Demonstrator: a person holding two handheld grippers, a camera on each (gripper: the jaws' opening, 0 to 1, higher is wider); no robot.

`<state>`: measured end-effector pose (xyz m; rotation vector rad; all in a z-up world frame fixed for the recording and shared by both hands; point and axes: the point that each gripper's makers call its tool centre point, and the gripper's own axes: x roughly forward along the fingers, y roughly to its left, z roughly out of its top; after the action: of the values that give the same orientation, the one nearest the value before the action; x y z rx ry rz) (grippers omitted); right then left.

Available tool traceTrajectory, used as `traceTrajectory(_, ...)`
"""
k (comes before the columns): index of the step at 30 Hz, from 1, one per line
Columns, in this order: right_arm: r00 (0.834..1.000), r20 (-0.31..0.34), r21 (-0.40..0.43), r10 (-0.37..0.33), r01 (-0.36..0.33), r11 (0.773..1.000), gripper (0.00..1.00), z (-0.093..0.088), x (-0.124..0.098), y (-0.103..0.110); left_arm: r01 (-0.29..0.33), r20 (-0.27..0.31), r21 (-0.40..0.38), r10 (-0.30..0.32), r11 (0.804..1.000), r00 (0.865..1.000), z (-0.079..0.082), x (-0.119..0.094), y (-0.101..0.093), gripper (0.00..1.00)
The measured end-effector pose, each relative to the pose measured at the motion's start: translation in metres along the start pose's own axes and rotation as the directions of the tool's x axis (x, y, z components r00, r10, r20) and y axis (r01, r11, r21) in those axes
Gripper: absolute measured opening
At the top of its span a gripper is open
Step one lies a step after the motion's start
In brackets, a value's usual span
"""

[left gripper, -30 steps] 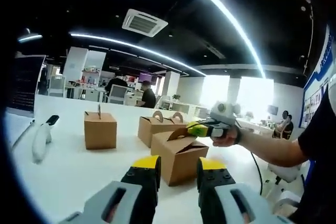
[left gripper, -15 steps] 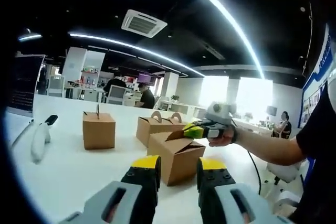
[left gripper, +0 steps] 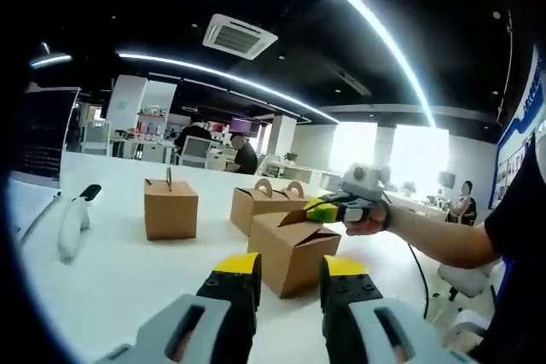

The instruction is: Pick up one paper box from the group, open the paper box, and remove the item inside

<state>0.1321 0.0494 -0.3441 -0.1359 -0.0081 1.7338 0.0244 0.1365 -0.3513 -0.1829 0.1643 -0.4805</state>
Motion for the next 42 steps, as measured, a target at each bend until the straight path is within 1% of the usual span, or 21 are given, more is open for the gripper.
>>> traceTrajectory(5, 1.0, -0.012, 0.012, 0.004, -0.004, 1.0, 0.03, -0.006, -0.001, 0.001, -0.011, 0.003, -0.007, 0.011, 1.0, 1.0, -0.002, 0.0, 0.001, 0.29)
traceTrajectory(9, 1.0, -0.014, 0.008, 0.017, -0.016, 1.0, 0.03, -0.005, 0.0, 0.003, -0.021, -0.001, -0.022, 0.021, 1.0, 1.0, -0.005, 0.002, 0.002, 0.29)
traceTrajectory(13, 0.999, -0.025, -0.012, 0.033, -0.033, 0.999, 0.03, -0.006, -0.002, 0.005, -0.012, -0.003, -0.036, 0.012, 0.999, 1.0, -0.005, 0.004, -0.002, 0.29)
traceTrajectory(18, 0.998, -0.022, -0.005, 0.053, -0.053, 0.999, 0.03, -0.009, -0.005, 0.009, -0.008, 0.001, -0.038, 0.008, 0.999, 1.0, -0.005, 0.004, -0.004, 0.29)
traceTrajectory(22, 0.997, -0.028, -0.014, 0.072, -0.072, 0.997, 0.03, -0.009, -0.005, 0.011, -0.011, -0.018, -0.037, 0.01, 0.999, 1.0, -0.011, 0.005, -0.004, 0.29)
traceTrajectory(25, 0.997, -0.033, -0.021, 0.076, -0.076, 0.997, 0.04, -0.009, -0.005, 0.011, -0.013, -0.023, -0.036, 0.012, 0.999, 1.0, -0.011, 0.006, -0.004, 0.29)
traceTrajectory(26, 0.997, -0.037, -0.024, 0.062, -0.063, 0.998, 0.06, -0.009, -0.005, 0.009, -0.013, -0.022, -0.035, 0.012, 0.999, 1.0, -0.01, 0.006, -0.004, 0.29)
traceTrajectory(27, 0.998, -0.035, -0.02, 0.051, -0.052, 0.998, 0.12, -0.01, -0.005, 0.007, -0.014, -0.018, -0.033, 0.014, 0.999, 1.0, -0.008, 0.006, -0.004, 0.29)
traceTrajectory(30, 1.0, -0.026, -0.003, 0.004, -0.004, 1.0, 0.24, -0.01, -0.008, -0.002, -0.018, -0.009, -0.024, 0.018, 1.0, 1.0, -0.004, 0.006, -0.003, 0.29)
traceTrajectory(32, 0.999, -0.023, 0.008, -0.031, 0.031, 0.999, 0.26, -0.009, -0.011, -0.007, -0.019, -0.002, -0.016, 0.019, 1.0, 1.0, -0.002, 0.007, -0.003, 0.29)
traceTrajectory(34, 0.998, -0.016, 0.04, -0.055, 0.055, 0.998, 0.26, -0.009, -0.013, -0.008, -0.018, 0.004, -0.011, 0.018, 1.0, 1.0, 0.0, 0.01, -0.003, 0.29)
traceTrajectory(37, 0.992, 0.013, 0.082, -0.129, 0.127, 0.988, 0.31, -0.003, -0.018, -0.015, -0.018, 0.022, -0.001, 0.018, 1.0, 1.0, 0.002, 0.012, -0.002, 0.29)
traceTrajectory(38, 0.99, 0.029, 0.109, -0.137, 0.133, 0.985, 0.33, 0.001, -0.019, -0.014, -0.016, 0.024, 0.0, 0.016, 1.0, 1.0, 0.0, 0.012, -0.002, 0.29)
traceTrajectory(39, 0.989, 0.033, 0.117, -0.143, 0.138, 0.983, 0.34, 0.005, -0.021, -0.014, -0.013, 0.017, -0.003, 0.014, 1.0, 1.0, -0.003, 0.013, -0.001, 0.29)
traceTrajectory(40, 0.988, 0.034, 0.121, -0.148, 0.143, 0.982, 0.35, 0.006, -0.022, -0.014, -0.015, 0.011, -0.004, 0.015, 1.0, 1.0, -0.005, 0.013, 0.0, 0.3)
traceTrajectory(42, 0.983, 0.021, 0.14, -0.182, 0.177, 0.974, 0.35, 0.009, -0.026, -0.014, -0.021, 0.0, -0.007, 0.021, 1.0, 1.0, -0.01, 0.013, 0.002, 0.3)
